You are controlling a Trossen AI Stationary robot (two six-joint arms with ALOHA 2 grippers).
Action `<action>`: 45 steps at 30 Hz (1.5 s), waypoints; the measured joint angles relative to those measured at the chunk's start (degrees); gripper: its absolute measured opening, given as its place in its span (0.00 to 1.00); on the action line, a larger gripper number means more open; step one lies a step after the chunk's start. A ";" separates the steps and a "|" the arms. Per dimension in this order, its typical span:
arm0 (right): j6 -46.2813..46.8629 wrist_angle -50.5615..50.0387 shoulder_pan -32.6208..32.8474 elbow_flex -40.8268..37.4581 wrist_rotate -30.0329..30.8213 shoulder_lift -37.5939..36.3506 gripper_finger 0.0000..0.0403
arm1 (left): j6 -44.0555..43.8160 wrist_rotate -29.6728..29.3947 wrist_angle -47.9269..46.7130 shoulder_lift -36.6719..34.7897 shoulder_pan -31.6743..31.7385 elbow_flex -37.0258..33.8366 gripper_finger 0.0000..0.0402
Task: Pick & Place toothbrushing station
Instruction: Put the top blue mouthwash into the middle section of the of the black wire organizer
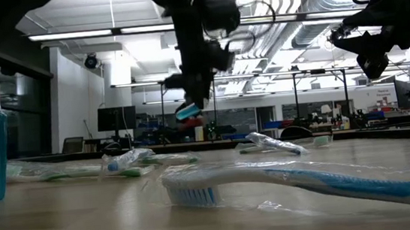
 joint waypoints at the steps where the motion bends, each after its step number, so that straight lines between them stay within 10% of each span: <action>1: 0.00 0.02 0.00 0.00 0.02 0.00 0.43 | 0.00 0.59 0.56 -0.58 -0.18 0.00 0.23; 45: -0.02 0.02 0.02 0.01 0.02 0.00 0.43 | -9.30 29.99 18.99 -13.45 -19.93 0.00 0.23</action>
